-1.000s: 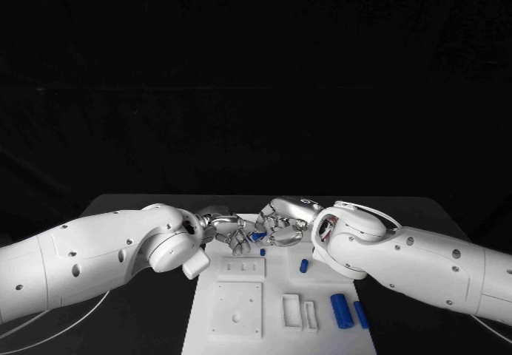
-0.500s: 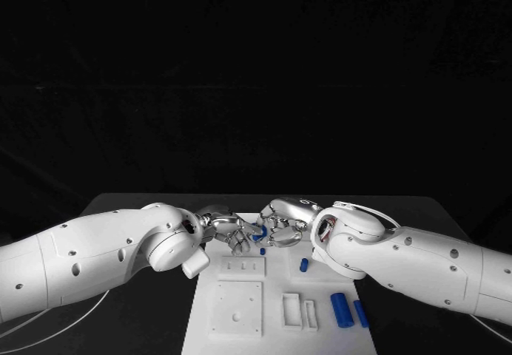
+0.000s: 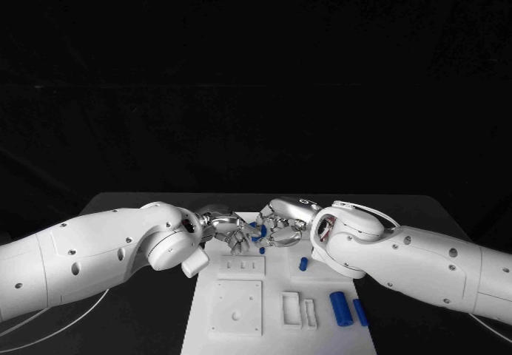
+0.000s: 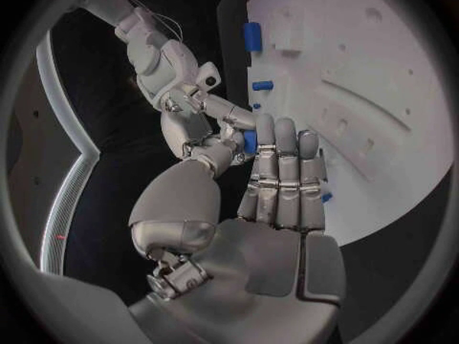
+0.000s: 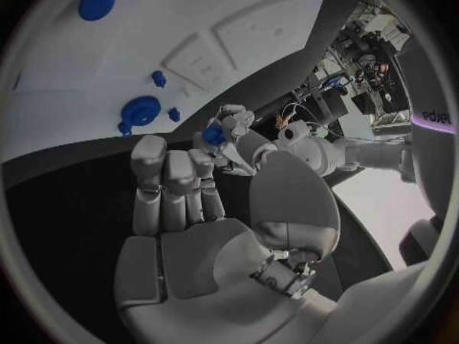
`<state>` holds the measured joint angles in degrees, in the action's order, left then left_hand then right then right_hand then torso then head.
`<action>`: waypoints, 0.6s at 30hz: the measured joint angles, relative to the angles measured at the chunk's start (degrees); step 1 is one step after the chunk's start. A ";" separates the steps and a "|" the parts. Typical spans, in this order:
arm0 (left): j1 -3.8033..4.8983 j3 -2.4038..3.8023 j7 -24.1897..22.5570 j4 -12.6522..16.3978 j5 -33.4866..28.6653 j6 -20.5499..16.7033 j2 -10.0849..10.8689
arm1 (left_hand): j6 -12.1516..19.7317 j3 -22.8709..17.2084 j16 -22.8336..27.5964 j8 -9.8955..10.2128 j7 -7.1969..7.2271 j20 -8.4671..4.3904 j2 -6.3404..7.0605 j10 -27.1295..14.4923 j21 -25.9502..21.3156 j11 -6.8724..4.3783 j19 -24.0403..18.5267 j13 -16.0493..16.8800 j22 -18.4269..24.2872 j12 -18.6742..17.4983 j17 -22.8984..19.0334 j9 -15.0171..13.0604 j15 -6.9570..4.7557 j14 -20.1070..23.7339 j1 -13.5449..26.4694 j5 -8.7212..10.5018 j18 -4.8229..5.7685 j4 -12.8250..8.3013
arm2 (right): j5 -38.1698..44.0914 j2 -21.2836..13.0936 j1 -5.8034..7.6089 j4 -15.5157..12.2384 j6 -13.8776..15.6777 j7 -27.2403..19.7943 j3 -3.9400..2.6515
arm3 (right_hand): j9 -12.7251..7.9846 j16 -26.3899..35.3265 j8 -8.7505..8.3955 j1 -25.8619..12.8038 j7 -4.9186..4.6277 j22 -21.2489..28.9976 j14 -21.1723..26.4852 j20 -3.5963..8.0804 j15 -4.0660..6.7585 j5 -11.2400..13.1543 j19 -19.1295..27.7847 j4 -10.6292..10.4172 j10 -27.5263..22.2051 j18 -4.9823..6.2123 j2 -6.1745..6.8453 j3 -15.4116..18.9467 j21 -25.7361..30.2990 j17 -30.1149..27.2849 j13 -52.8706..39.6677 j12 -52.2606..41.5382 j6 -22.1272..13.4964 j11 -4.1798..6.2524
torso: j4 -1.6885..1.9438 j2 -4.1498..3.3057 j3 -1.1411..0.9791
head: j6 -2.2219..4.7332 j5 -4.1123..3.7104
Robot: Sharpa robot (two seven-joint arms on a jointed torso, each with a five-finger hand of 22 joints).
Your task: Assemble the parts on the task board
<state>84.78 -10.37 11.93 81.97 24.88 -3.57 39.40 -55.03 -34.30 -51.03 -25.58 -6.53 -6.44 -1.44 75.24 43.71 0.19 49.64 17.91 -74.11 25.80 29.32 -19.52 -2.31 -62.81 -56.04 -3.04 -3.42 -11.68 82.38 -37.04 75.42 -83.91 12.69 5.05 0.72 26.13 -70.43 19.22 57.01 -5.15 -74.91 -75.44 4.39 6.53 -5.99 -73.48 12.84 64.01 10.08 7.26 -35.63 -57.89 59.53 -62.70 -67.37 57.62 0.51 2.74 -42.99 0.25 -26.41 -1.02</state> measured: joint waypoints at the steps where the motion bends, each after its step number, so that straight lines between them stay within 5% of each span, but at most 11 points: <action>1: 0.00 0.00 0.03 0.00 0.14 0.05 0.00 | -0.19 -0.30 -0.20 -0.28 -0.19 0.03 0.00 0.17 0.20 -0.16 0.03 0.12 0.00 0.06 0.00 0.00 -0.24 -0.25 0.00 0.00 0.02 0.05 | 0.00 0.01 -0.02 0.00 0.00 -0.01 0.00 | 0.00 0.00 0.00 0.00 0.00 0.00 0.00 0.00 0.00 0.00 0.00 0.00 0.00 0.00 0.00 0.00 0.00 0.00 0.00 0.00 0.00 0.00 | 0.00 0.00 0.00 | -0.01 -0.01; 18: 0.00 -0.03 0.38 -0.29 2.08 0.19 -0.11 | -2.31 -0.54 -4.66 -3.33 0.30 -1.14 1.17 4.61 4.17 -2.76 4.23 2.42 -0.33 3.99 1.55 0.01 -2.84 -4.90 0.71 0.21 0.34 0.27 | -0.05 0.10 -0.39 0.03 -0.02 -0.10 0.01 | 0.07 -0.01 -0.15 0.00 0.00 0.00 0.19 -0.01 0.09 0.00 0.00 0.00 0.00 0.01 0.00 0.00 0.00 0.03 0.00 0.00 0.00 0.00 | -0.02 0.01 -0.02 | -0.14 0.26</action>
<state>84.78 -10.40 12.31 81.69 26.96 -3.37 39.29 -57.34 -34.83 -55.69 -28.91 -6.23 -7.58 -0.27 79.84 47.88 -2.57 53.87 20.33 -74.44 29.79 30.87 -19.51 -5.16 -67.72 -55.32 -2.82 -3.08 -11.40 82.33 -36.94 75.03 -83.88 12.67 4.95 0.73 26.19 -70.43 19.06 57.01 -5.16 -74.91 -75.25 4.38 6.62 -5.99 -73.48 12.84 64.01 10.09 7.26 -35.63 -57.89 59.56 -62.70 -67.37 57.62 0.51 2.71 -42.99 0.23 -26.55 -0.76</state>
